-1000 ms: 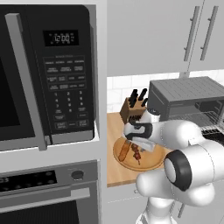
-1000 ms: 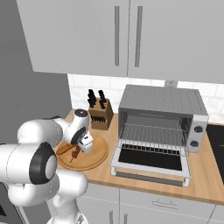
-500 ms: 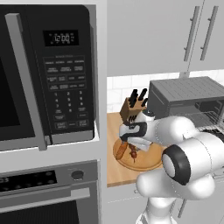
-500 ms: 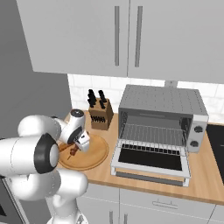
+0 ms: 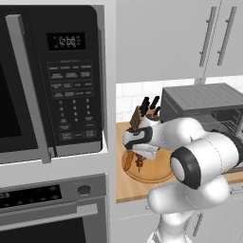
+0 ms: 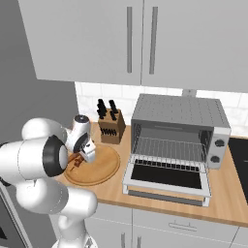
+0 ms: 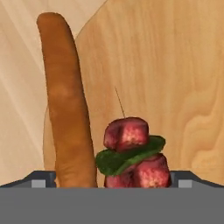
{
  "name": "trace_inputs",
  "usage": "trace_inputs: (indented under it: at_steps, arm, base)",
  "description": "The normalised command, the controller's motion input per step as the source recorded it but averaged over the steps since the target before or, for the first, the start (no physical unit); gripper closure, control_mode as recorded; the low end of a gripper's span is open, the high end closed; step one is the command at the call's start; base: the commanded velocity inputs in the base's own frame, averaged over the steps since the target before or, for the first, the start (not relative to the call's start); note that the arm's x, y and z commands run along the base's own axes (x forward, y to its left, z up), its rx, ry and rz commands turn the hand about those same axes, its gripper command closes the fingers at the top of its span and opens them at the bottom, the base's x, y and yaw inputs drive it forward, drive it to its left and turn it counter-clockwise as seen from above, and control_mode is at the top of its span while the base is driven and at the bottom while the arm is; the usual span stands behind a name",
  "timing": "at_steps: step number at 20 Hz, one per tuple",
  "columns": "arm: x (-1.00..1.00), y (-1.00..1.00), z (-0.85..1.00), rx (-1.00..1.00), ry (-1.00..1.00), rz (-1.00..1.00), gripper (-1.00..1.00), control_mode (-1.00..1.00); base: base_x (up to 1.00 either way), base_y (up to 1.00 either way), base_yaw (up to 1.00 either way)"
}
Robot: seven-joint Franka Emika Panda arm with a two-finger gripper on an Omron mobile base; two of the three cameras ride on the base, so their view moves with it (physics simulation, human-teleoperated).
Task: Pick up the kebab skewer and baguette bread, and place them inside the toaster oven. Close the toaster oven door and start by setting the timer.
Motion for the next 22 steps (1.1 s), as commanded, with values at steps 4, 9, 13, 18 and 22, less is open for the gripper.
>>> trace_inputs:
  at_steps: [4,9,13,18,22]
  arm:
    - [0.0,0.38,-0.27,-0.12,0.05,0.0,-1.0,-1.0]
    - [0.0,0.06,-0.39,-0.07,0.0,0.0,1.0,-1.0]
    - [0.08,-0.01,-0.15,-0.01,0.0,0.0,1.0,-1.0]
    - [-0.06,-0.33,0.06,0.0,0.0,0.0,1.0,-1.0]
    - [-0.46,-0.58,0.6,0.0,0.0,0.0,1.0,-1.0]
  base:
    - [0.0,0.0,0.0]
    - [0.0,0.0,0.0]
    - [0.0,0.0,0.0]
    - [0.0,0.0,0.0]
    - [0.0,0.0,0.0]
